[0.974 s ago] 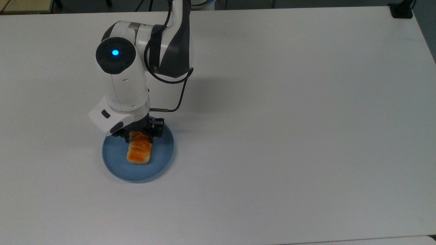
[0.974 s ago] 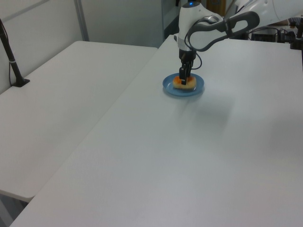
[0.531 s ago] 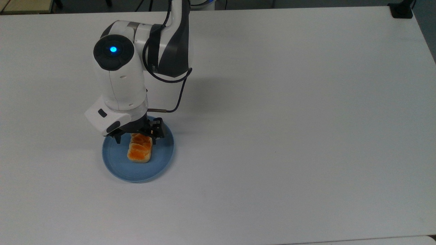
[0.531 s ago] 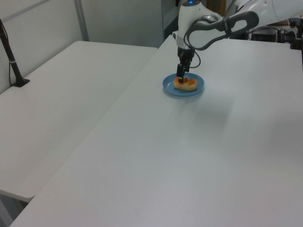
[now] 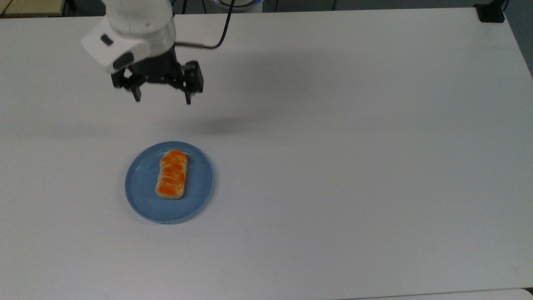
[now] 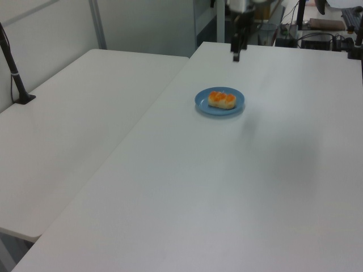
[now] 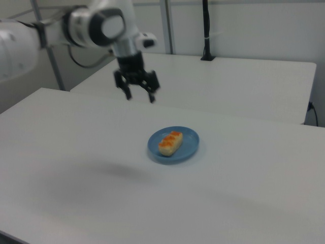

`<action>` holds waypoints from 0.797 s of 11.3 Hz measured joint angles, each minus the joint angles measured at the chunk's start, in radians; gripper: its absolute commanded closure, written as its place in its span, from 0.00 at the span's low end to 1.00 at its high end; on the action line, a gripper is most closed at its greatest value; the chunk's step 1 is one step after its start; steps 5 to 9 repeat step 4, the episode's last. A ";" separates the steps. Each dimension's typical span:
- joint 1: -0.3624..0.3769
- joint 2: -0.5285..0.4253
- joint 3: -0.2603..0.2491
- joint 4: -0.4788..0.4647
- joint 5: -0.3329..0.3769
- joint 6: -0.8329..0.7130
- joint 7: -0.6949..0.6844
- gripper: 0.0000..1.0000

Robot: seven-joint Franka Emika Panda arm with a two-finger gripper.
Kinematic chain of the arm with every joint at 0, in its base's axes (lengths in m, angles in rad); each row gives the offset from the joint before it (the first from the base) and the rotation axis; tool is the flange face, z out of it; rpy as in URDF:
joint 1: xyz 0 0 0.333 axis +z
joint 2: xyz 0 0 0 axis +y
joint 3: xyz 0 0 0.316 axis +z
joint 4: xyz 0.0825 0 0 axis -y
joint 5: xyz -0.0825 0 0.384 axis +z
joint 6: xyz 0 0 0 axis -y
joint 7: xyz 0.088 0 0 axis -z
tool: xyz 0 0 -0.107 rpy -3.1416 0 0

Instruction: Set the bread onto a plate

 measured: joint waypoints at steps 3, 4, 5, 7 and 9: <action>0.083 -0.191 0.002 -0.050 0.000 -0.159 0.109 0.00; 0.109 -0.229 0.002 -0.062 0.000 -0.209 0.131 0.00; 0.109 -0.229 0.002 -0.062 0.000 -0.209 0.131 0.00; 0.109 -0.229 0.002 -0.062 0.000 -0.209 0.131 0.00; 0.109 -0.229 0.002 -0.062 0.000 -0.209 0.131 0.00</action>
